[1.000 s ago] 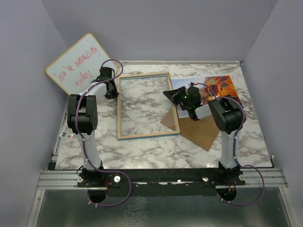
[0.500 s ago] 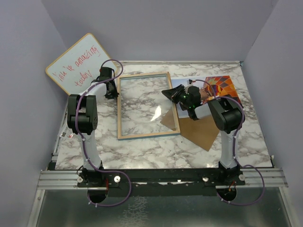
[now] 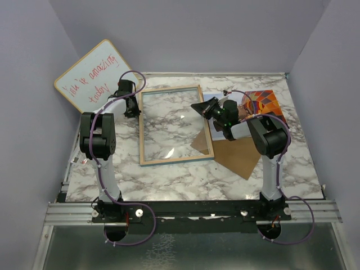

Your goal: Put the photo into the frame

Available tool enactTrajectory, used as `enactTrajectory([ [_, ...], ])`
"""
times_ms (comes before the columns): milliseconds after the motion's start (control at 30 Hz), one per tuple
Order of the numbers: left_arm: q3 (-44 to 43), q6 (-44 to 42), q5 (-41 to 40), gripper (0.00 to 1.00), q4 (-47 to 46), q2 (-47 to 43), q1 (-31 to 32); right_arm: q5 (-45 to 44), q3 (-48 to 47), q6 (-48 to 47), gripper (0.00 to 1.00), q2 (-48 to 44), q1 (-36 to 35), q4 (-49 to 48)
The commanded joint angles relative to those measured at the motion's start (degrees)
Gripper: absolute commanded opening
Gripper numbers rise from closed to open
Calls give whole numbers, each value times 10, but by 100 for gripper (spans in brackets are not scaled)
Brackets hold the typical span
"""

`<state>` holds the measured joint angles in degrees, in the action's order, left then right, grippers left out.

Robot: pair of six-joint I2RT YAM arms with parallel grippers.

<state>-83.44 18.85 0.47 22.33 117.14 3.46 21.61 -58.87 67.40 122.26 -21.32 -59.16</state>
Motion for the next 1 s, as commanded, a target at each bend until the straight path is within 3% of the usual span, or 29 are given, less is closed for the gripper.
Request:
enactTrajectory([
  [0,7,4,30,21,-3,8,4,6,-8,-24,1,12,-7,-20],
  [567,6,3,35,22,-3,7,3,3,-32,-108,3,26,-7,51],
  [767,6,2,41,23,-2,7,3,13,-36,-110,13,23,-7,55],
  [967,4,3,43,24,-2,8,4,7,-35,-72,31,5,-7,78],
])
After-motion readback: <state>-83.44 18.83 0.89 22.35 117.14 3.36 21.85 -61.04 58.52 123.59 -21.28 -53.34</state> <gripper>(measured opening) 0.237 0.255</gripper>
